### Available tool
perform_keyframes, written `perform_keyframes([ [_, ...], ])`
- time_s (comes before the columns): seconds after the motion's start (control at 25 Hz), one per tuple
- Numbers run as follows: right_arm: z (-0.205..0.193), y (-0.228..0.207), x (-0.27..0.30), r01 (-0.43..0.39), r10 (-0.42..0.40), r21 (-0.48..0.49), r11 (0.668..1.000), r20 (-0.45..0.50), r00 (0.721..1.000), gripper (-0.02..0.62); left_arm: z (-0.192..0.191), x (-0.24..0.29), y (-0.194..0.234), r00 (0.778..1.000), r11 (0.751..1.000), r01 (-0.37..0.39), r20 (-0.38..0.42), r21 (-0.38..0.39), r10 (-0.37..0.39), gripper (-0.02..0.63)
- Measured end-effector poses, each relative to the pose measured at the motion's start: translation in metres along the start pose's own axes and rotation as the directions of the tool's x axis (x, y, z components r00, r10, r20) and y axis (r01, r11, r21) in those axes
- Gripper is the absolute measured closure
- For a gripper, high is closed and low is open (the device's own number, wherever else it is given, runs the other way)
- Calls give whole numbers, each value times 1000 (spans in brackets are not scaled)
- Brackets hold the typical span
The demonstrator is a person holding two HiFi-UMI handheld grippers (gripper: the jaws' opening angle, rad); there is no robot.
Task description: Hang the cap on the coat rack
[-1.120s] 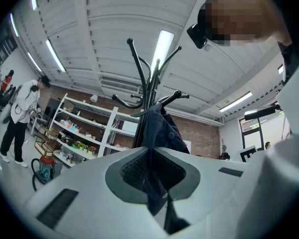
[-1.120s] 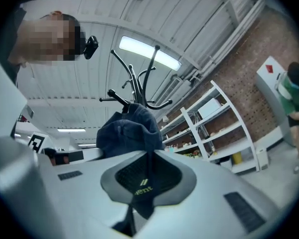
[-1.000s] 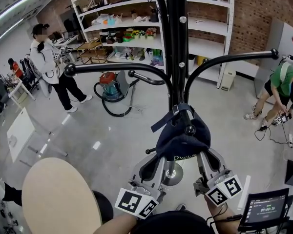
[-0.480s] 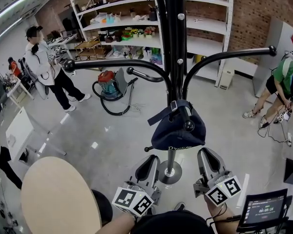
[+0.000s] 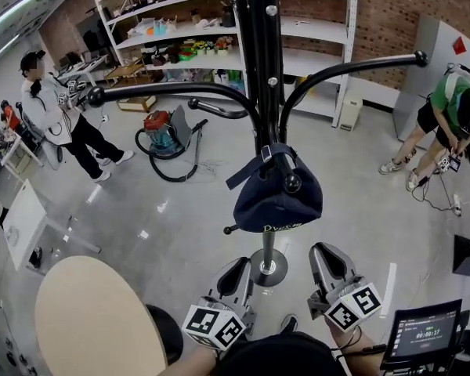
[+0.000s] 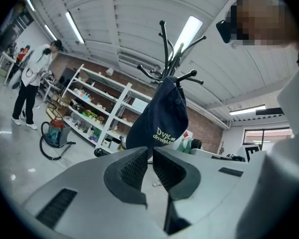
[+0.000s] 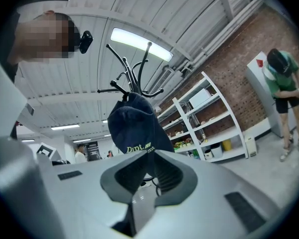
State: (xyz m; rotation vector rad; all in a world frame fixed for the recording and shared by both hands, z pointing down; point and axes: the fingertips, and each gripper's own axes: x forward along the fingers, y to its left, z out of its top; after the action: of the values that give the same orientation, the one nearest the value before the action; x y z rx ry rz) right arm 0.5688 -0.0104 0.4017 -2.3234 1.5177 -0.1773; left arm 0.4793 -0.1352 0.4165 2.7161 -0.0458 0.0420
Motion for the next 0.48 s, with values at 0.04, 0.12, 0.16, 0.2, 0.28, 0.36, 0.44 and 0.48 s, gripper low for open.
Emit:
perform_keyframes([
  [0.04, -1, 3, -3, 3, -3, 4, 1000, -2, 1000, 571, -3, -2, -3, 1000, 1000, 9, -14, -4, -9, 586],
  [0.12, -3, 8, -9, 2, -2, 12, 1000, -11, 1000, 571, -7, -4, -10, 999, 1000, 27, -39, -12, -27, 586],
  [0.16, -4, 11, -11, -5, 5, 9, 1000, -18, 1000, 569, -8, -5, -14, 998, 999, 33, -45, -14, -33, 586],
  [0.2, -6, 13, -12, -14, 14, -1, 1000, -28, 1000, 571, -10, -5, -17, 998, 999, 37, -50, -14, -38, 586],
  [0.28, -15, 20, -17, -14, 13, -33, 999, -56, 998, 571, -18, -9, -22, 996, 998, 54, -74, -17, -55, 586],
  [0.36, -29, 30, -26, 11, -17, -70, 997, -87, 996, 571, -29, -14, -26, 990, 996, 83, -116, -29, -86, 586],
  [0.44, -38, 41, -27, 7, -17, -95, 995, -109, 994, 570, -36, -16, -26, 985, 994, 99, -140, -35, -103, 586],
  [0.48, -42, 46, -26, -4, -8, -101, 995, -117, 993, 571, -38, -16, -25, 983, 994, 103, -146, -36, -108, 586],
])
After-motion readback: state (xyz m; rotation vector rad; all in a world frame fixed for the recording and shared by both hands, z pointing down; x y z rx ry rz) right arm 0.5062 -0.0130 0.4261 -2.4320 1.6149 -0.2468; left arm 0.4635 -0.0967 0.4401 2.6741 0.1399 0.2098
